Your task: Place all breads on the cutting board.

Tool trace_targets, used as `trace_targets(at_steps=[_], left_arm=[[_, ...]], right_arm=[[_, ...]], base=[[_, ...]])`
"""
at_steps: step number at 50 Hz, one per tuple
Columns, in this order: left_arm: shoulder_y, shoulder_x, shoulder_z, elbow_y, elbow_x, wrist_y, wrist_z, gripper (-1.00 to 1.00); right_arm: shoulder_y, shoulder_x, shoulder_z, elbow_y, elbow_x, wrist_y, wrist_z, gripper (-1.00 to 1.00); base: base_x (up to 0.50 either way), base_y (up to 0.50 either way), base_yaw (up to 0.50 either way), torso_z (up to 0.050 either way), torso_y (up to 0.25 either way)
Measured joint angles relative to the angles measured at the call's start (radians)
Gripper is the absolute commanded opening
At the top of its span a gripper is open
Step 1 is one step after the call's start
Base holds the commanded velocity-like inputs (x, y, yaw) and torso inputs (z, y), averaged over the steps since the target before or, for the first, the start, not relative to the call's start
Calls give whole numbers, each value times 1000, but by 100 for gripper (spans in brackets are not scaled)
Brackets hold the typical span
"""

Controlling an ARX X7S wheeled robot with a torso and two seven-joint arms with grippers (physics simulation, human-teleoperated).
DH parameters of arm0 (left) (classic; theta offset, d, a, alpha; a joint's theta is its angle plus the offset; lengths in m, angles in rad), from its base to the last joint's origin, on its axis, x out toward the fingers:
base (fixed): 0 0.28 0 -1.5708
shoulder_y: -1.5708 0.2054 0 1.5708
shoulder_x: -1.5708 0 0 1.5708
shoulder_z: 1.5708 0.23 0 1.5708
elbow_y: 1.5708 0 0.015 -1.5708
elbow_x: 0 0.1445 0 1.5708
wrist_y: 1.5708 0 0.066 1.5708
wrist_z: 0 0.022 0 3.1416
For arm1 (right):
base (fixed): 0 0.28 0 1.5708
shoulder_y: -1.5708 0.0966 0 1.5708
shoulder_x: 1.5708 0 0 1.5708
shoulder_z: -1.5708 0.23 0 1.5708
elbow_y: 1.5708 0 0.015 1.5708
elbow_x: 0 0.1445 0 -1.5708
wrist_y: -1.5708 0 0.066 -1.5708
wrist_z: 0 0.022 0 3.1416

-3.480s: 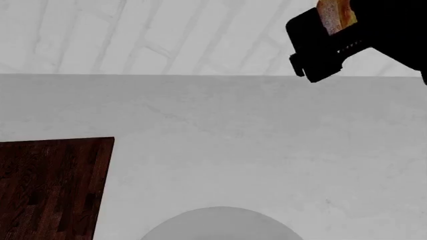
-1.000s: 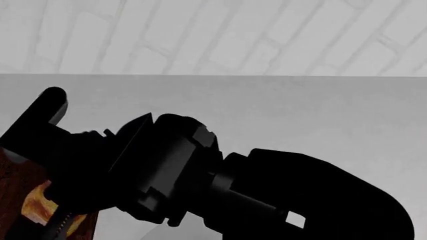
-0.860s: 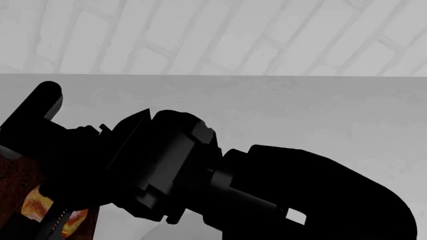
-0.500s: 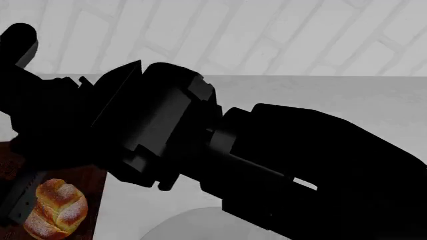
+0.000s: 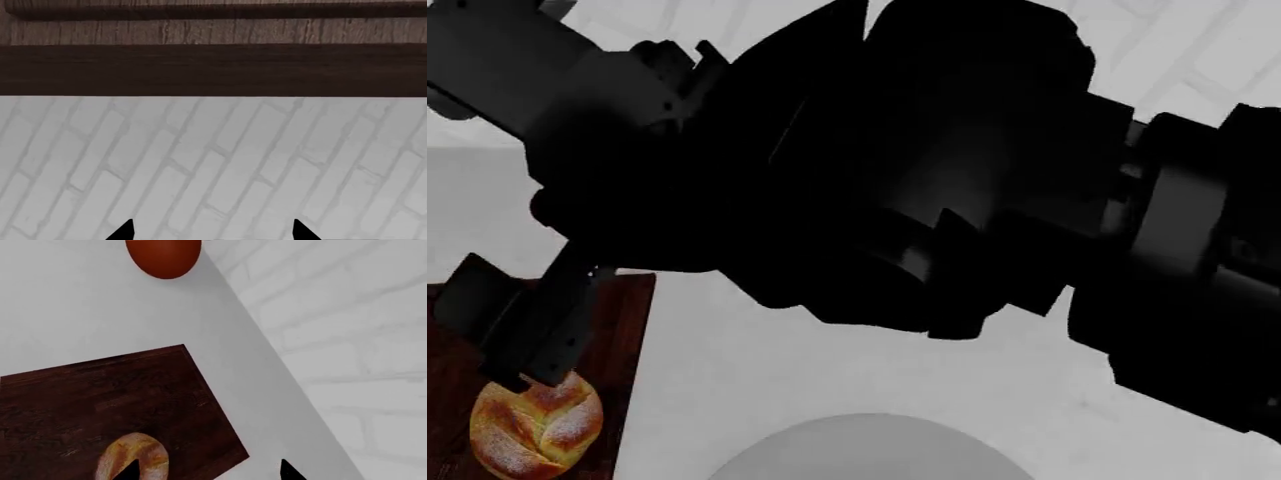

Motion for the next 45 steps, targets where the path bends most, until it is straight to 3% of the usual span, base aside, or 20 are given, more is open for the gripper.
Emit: trace_targets(at_steps=[23, 45], left_arm=[[-35, 7, 18, -9, -4, 7, 8, 100], [-60, 32, 58, -10, 11, 5, 13, 100]], right_arm=[[142, 255, 29, -302, 300, 152, 289, 100], [198, 401, 0, -477, 536, 214, 502, 100]], base=[[0, 0, 0, 0, 0], [0, 0, 0, 0, 0]])
